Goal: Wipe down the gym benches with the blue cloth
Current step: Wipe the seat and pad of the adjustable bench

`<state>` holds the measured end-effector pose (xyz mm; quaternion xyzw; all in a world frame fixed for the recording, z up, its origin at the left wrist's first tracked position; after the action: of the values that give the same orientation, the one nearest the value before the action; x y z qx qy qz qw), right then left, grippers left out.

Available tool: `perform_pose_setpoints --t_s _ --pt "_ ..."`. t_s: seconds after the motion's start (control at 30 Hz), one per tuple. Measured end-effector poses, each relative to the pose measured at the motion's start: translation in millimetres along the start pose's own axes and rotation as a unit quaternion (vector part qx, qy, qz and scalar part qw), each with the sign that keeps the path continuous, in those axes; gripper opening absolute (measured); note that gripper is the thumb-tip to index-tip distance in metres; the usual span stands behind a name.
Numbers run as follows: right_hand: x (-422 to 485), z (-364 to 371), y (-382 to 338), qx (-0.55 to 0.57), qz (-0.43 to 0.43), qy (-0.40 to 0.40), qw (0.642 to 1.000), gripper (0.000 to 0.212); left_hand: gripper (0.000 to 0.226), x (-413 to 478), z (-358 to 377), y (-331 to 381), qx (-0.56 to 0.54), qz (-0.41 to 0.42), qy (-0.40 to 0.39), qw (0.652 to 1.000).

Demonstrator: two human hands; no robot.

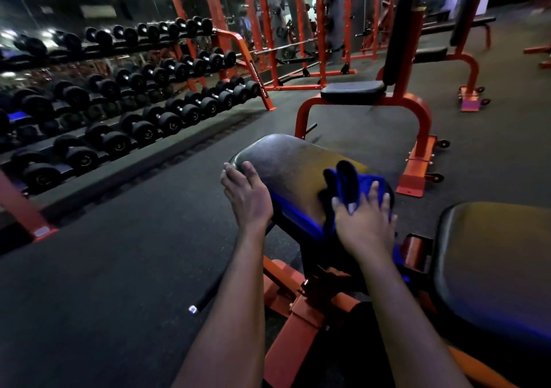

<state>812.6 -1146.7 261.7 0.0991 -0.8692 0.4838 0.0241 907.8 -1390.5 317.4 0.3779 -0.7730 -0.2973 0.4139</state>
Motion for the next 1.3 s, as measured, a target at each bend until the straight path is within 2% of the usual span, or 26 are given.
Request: perform_pose_setpoints --t_s 0.1,0.3,0.43,0.53,0.7,0.8,0.87,0.93,1.0,1.07,1.13,1.23,1.3 --pt "11 6 -14 -0.05 -0.027 -0.021 0.998 0.079 0.062 -2 -3 -2 -0.038 0.018 -0.016 0.999" --pt "86 13 -59 -0.068 -0.041 -0.09 0.993 0.07 0.06 -3 -13 -14 -0.082 0.013 -0.071 0.994" --pt "23 37 -107 -0.092 -0.205 -0.17 0.959 0.067 0.071 8 -19 -30 -0.159 -0.012 -0.102 0.982" --pt "14 49 -128 -0.091 -0.272 -0.195 0.938 0.066 0.056 11 -20 -33 -0.248 -0.054 -0.152 0.955" --pt "63 85 -167 -0.089 -0.231 -0.219 0.944 0.065 0.054 2 -26 -3 -0.234 -0.05 -0.228 0.944" --pt "51 91 -179 -0.076 -0.28 -0.232 0.928 0.061 0.06 12 -31 -11 -0.223 -0.084 -0.229 0.944" --pt "43 80 -175 -0.047 -0.31 -0.21 0.926 0.053 0.06 32 -35 -23 -0.21 -0.089 -0.213 0.95" --pt "50 68 -174 0.018 -0.296 -0.18 0.938 0.042 0.058 54 -41 -37 -0.211 -0.092 -0.171 0.958" --pt "74 65 -180 0.139 -0.229 -0.172 0.948 0.03 0.054 76 -49 -33 -0.188 -0.057 -0.138 0.971" --pt "89 68 -194 0.297 -0.142 -0.208 0.921 0.019 0.04 93 -60 -16 -0.141 -0.02 -0.12 0.983" --pt "90 69 -208 0.398 -0.071 -0.232 0.885 0.022 0.028 100 -75 12 -0.109 0.01 -0.113 0.988" --pt "85 55 -247 0.481 -0.018 -0.265 0.835 0.018 0.041 119 -97 72 -0.055 0.032 -0.168 0.984" --pt "79 40 -273 0.492 -0.016 -0.275 0.826 0.026 0.043 124 -102 105 -0.033 0.046 -0.246 0.968"
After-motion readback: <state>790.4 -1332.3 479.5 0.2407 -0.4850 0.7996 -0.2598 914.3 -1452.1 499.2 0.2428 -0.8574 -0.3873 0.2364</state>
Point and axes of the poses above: each hand's wrist, its own x-axis towards the middle knuckle, its own z-axis out of the palm, y = z × x, the point moved 9 cm from there along x, towards the middle knuckle, and after that the axes turned 11 degrees about x, right-handed, at the moved point
